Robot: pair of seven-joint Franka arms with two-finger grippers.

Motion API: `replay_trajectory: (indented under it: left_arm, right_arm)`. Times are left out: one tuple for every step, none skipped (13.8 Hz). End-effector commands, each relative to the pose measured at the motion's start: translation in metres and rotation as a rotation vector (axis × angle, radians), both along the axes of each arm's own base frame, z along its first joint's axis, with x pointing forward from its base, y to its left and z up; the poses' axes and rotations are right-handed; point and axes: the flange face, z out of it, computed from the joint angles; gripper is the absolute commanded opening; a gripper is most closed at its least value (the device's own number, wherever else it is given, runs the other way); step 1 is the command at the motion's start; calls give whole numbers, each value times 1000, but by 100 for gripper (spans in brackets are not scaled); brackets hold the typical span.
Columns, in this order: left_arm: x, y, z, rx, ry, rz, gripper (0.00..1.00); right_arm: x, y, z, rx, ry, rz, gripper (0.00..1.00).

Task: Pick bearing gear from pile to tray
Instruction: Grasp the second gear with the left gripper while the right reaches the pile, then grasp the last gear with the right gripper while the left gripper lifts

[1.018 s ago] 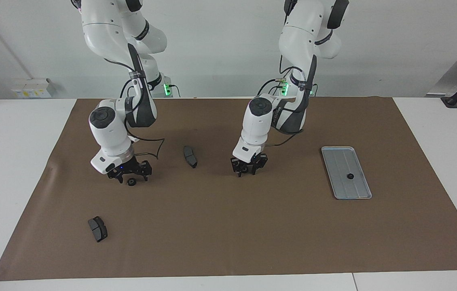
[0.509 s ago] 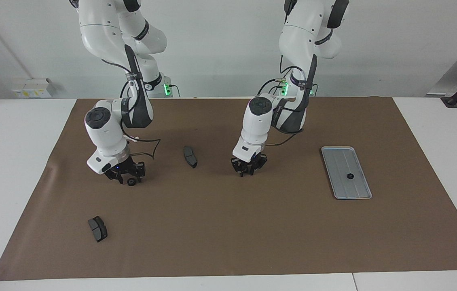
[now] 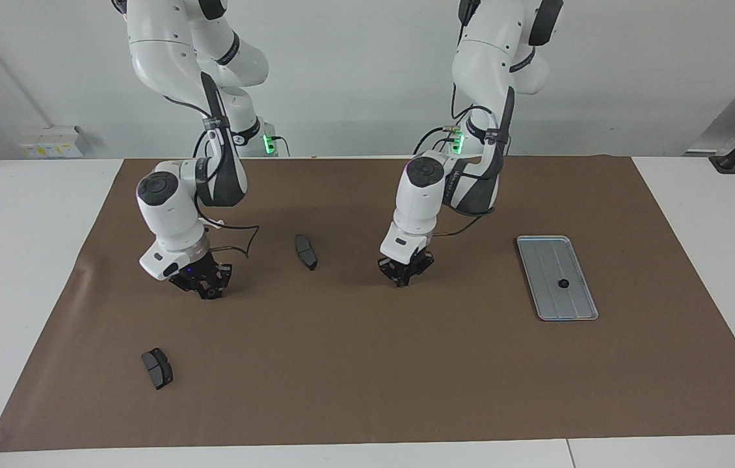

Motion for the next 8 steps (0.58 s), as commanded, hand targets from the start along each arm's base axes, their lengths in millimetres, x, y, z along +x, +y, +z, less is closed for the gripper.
replay_trajectory:
  left_arm:
    - [5,1,5,25,18,-1,18]
    - [6,4,5,26,19,2,17]
    - [6,3,4,26,21,2,23]
    - [2,-2,2,27,22,-1,35]
    - [-1,-5,2,27,24,-2,36]
    - [-8,-12,-2,27,27,-4,38]
    - [-18,-21,-6,25,30,6,41]
    - [-21,-22,-9,21,28,15,45]
  right_arm:
    - [1,10,9,22,-34,-18,0]
    - [5,20,19,24,-46,-12,0]
    - [5,41,28,28,-54,-4,0]
    - [7,57,36,34,-58,-16,0]
    - [8,74,43,40,-55,-33,0]
    - [10,90,49,46,-51,-52,0]
    - [13,103,55,52,-55,-73,0]
    - [12,115,57,57,-57,-79,0]
